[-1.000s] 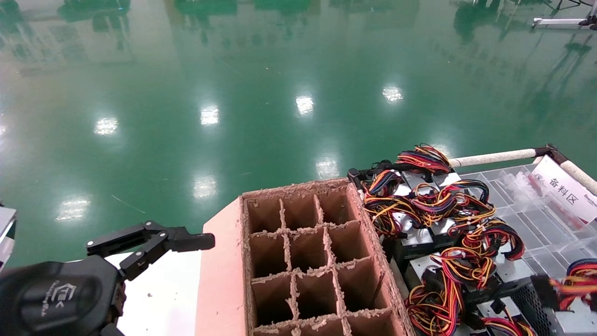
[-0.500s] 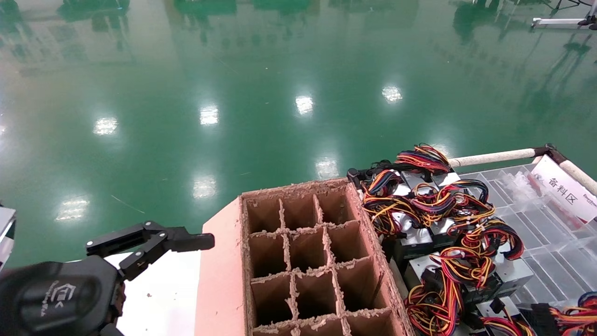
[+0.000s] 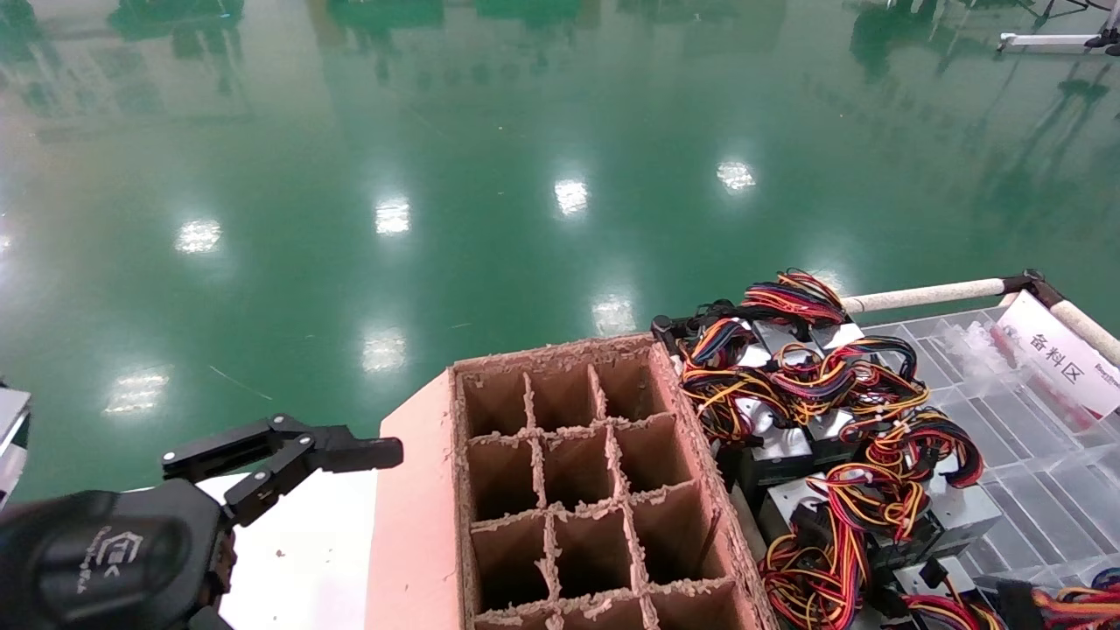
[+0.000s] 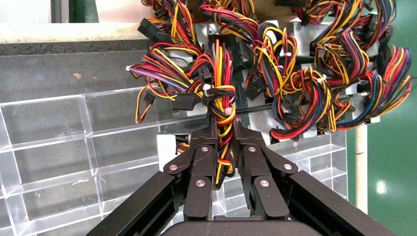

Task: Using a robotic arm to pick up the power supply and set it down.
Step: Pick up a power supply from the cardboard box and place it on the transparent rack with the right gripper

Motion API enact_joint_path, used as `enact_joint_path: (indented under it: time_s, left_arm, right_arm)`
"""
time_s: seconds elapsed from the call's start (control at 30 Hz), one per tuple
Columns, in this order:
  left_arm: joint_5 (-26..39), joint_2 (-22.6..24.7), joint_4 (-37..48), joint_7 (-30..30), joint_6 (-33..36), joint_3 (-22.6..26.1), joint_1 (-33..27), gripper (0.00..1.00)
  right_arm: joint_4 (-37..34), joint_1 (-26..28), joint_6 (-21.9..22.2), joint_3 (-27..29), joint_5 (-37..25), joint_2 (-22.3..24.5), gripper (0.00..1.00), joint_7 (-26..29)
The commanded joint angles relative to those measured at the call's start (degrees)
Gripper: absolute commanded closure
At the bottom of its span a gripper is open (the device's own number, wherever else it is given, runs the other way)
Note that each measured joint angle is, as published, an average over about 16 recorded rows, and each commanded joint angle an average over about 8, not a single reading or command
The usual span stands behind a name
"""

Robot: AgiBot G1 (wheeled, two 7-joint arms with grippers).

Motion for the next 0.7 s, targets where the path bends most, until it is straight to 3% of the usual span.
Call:
enact_joint_path:
  time_s: [0.03, 0.27, 0.57, 0.6, 0.7]
  left_arm:
    - [0.0, 0.0, 0.0, 0.0, 0.0, 0.0, 0.0, 0.0]
    - [0.0, 0.0, 0.0, 0.0, 0.0, 0.0, 0.0, 0.0]
    - [0.0, 0.0, 0.0, 0.0, 0.0, 0.0, 0.0, 0.0]
    - [0.0, 0.0, 0.0, 0.0, 0.0, 0.0, 0.0, 0.0]
    - [0.0, 0.0, 0.0, 0.0, 0.0, 0.0, 0.0, 0.0]
  right_arm:
    - [-0.3, 0.0, -0.1, -0.4, -0.1, -0.3, 1.0, 0.1]
    - [-1.7, 3.6, -2.2, -5.9, 1.2, -1.1, 1.0, 0.2]
    - [-6.8, 3.0, -1.6, -10.7, 5.8, -2.8, 0.99, -3.1]
    - [-7.3, 2.6, -1.3, -11.1, 6.3, -3.1, 0.93, -3.6]
    - [-8.2, 1.0, -0.1, -11.8, 8.0, -3.6, 0.55, -4.9]
